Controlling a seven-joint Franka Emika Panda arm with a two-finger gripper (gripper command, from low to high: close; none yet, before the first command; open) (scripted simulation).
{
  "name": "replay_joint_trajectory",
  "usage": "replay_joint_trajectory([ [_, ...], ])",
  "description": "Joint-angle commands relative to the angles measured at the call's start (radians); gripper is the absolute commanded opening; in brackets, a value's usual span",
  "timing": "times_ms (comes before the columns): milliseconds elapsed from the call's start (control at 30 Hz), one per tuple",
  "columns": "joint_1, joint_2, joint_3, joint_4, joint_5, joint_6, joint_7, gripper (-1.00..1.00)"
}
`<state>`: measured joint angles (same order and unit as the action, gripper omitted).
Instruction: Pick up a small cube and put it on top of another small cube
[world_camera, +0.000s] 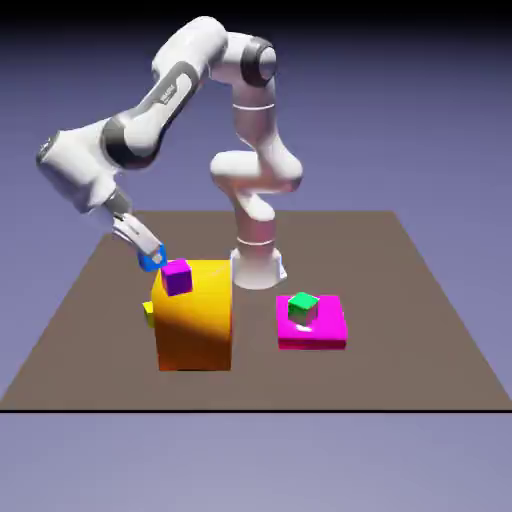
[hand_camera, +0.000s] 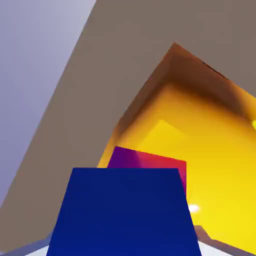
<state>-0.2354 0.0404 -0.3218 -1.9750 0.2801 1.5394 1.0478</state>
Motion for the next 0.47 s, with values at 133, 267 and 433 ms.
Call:
replay_joint_trajectory([
  [133,-0.023,-0.010,0.077,0.039,-0.086,-0.043,0.101,-1.00],
  [267,-0.013,-0.021,0.086,-0.106,-0.079,0.092,0.093,-1.00],
  [433,-0.013,-0.021,0.087,-0.110,-0.079,0.096,0.093,1.00],
])
